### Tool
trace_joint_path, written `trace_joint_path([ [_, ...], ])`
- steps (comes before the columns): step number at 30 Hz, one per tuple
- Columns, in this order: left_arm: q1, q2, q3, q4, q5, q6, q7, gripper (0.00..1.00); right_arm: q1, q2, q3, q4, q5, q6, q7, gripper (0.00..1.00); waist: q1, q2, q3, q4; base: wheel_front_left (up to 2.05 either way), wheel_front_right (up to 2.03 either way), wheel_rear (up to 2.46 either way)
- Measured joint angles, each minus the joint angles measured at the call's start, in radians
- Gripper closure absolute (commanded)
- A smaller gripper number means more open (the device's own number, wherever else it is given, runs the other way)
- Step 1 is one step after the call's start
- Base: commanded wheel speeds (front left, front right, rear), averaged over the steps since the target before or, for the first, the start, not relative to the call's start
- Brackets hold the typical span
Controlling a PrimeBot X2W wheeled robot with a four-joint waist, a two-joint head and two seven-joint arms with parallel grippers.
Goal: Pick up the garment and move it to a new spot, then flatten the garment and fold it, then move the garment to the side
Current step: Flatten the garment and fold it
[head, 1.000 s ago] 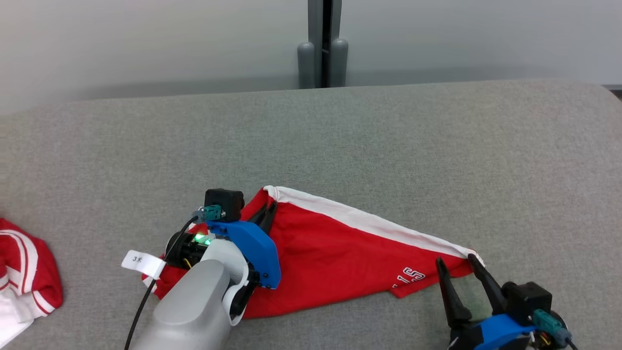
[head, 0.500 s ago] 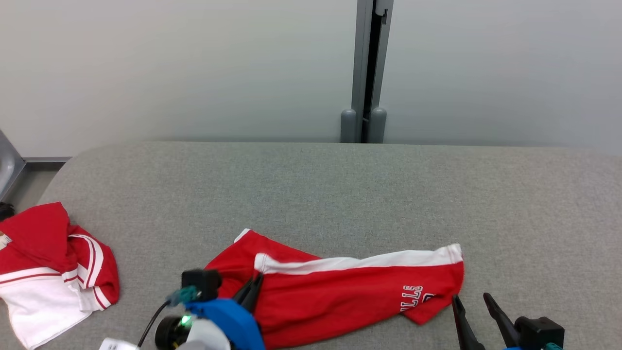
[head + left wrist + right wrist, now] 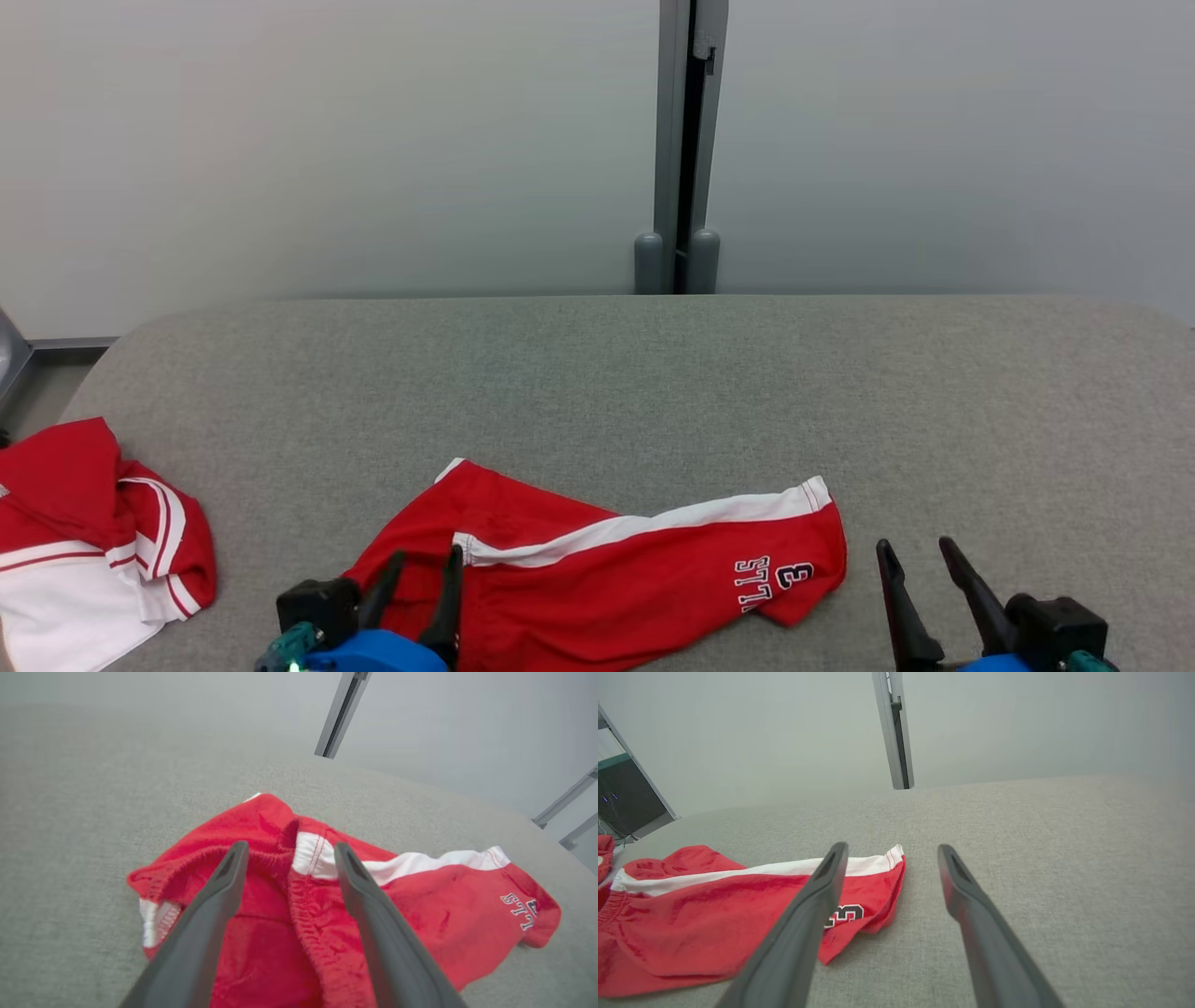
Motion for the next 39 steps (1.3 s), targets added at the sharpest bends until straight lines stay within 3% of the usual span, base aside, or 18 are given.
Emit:
trace_joint_path([
  [7,0.107,-0.024,0.192,-0.226,0.262,0.067,-0.003,0.0,0.0,0.0,-0.037,-0.147,-0.035,0.0,0.0,0.0,0.0,0.0,0.003,-0.014,0.0,0.0,0.0],
  [18,0.165,-0.104,0.297,-0.197,0.394,-0.011,-0.003,0.0,0.022,0.0,-0.014,-0.103,-0.044,0.0,0.0,0.0,0.0,0.0,0.007,-0.019,0.0,0.0,0.0],
  [21,0.161,-0.126,0.317,-0.147,0.376,-0.057,-0.003,0.0,0.022,0.0,-0.005,-0.095,-0.043,0.0,0.0,0.0,0.0,0.0,0.015,-0.018,0.0,0.0,0.0],
  [25,0.122,-0.135,0.316,-0.081,0.342,-0.083,-0.003,0.0,0.022,0.0,0.007,-0.086,-0.042,0.0,0.0,0.0,0.0,0.0,0.026,-0.018,0.0,0.0,0.0],
  [31,0.048,-0.123,0.282,-0.001,0.279,-0.094,-0.003,0.0,0.022,0.0,0.013,-0.076,-0.043,0.0,0.0,0.0,0.0001,0.0,0.052,-0.015,0.0,0.0,0.0],
  [39,-0.016,-0.059,0.137,-0.001,0.146,-0.097,-0.003,0.0,0.014,0.0,0.021,-0.074,-0.05,0.0,0.0,0.0,0.0002,0.0,0.086,-0.012,0.0,0.0,0.0],
])
